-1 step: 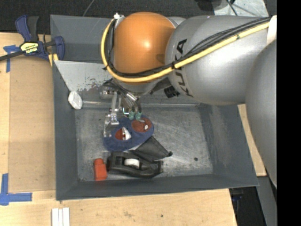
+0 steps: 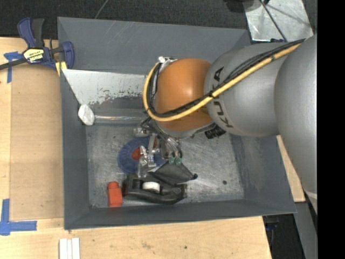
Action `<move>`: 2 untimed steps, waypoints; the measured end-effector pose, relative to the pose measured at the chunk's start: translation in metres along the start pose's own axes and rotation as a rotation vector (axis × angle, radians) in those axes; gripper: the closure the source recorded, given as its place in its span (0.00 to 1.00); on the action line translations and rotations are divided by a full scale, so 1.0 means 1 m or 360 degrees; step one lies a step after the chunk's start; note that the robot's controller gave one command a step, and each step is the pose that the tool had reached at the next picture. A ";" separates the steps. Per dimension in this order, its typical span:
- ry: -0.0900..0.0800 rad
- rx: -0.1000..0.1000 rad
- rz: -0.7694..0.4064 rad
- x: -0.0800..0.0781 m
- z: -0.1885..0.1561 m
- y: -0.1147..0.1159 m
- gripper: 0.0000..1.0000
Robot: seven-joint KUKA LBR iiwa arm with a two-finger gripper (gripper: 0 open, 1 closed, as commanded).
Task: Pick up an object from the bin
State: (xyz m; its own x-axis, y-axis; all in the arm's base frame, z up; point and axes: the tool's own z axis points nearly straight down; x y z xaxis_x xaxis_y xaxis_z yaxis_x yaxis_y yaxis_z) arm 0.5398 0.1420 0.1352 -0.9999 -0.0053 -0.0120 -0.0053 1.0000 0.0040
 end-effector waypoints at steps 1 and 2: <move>0.0006 0.0003 0.0016 -0.006 0.014 -0.010 0.00; 0.0025 0.0000 0.0209 -0.061 0.053 -0.070 0.00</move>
Offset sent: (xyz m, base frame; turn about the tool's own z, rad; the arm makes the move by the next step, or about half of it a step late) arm 0.0262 -0.0502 -0.0652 0.0480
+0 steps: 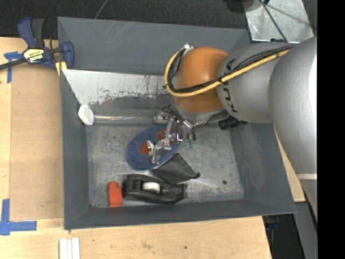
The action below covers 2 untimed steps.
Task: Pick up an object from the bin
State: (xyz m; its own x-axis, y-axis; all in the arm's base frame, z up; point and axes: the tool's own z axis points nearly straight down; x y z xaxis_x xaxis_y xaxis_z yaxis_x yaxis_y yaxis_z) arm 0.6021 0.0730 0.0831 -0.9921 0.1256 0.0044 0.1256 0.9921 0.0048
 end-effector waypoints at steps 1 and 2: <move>-0.0012 -0.0001 -0.0008 -0.001 -0.004 0.002 1.00; -0.0024 0.0001 0.0350 -0.009 -0.114 0.017 1.00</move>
Offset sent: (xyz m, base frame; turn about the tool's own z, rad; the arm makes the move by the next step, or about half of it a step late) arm 0.0000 0.0000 0.0000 0.0000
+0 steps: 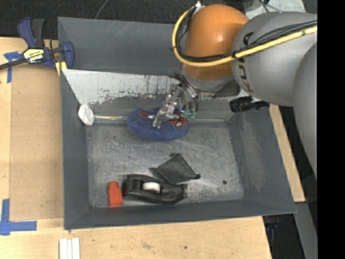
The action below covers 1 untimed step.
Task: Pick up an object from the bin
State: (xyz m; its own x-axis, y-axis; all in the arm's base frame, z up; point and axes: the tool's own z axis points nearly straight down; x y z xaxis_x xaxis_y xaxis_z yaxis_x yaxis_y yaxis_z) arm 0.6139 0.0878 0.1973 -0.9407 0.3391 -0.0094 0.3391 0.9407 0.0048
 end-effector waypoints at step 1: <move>0.0003 0.0004 -0.0116 -0.001 -0.037 -0.009 1.00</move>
Offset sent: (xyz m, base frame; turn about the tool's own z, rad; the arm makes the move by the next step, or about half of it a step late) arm -0.0038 -0.0083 0.0339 -0.0722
